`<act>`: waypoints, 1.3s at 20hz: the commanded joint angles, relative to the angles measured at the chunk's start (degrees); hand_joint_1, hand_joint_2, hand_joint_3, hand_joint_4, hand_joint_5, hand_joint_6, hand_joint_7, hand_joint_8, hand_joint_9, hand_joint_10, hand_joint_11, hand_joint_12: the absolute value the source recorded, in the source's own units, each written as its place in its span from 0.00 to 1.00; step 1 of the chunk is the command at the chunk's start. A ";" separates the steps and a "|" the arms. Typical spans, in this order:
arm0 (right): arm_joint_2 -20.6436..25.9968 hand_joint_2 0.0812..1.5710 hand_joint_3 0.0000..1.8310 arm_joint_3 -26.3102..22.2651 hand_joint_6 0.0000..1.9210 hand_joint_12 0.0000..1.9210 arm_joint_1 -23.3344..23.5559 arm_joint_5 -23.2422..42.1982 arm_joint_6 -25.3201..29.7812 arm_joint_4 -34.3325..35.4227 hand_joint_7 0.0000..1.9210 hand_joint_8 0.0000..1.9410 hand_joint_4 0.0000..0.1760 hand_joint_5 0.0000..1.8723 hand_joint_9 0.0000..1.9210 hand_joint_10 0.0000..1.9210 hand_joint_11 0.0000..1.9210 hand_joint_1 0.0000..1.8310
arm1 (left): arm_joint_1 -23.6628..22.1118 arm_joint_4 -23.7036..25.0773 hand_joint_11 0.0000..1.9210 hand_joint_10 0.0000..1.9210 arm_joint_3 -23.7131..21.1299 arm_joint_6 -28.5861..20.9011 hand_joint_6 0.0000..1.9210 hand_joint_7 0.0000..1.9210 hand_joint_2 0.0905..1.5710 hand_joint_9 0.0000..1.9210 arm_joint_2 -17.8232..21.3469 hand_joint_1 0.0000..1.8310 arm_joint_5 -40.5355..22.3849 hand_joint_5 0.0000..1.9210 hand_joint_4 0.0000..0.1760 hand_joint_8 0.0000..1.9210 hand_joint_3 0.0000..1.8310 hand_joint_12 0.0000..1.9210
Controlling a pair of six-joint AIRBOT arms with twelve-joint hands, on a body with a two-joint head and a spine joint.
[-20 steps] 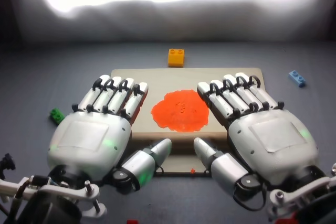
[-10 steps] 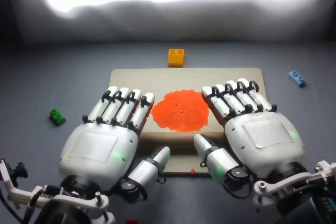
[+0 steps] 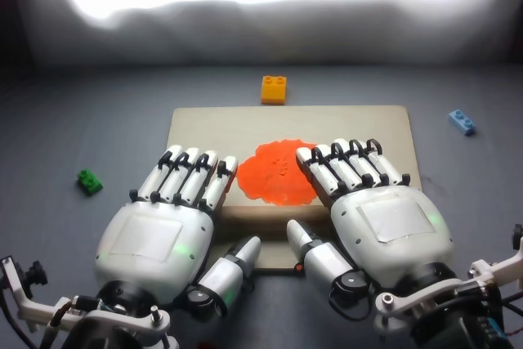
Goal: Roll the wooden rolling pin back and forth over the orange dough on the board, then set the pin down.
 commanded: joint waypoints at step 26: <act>-1.44 1.00 0.01 3.92 0.00 0.14 -1.25 3.19 0.91 -2.93 0.10 0.00 0.00 0.09 0.06 0.00 0.00 0.00 | -0.83 1.89 0.00 0.00 4.12 -5.39 0.00 0.03 0.92 0.01 -2.90 0.00 -5.38 0.03 0.00 0.00 0.01 0.00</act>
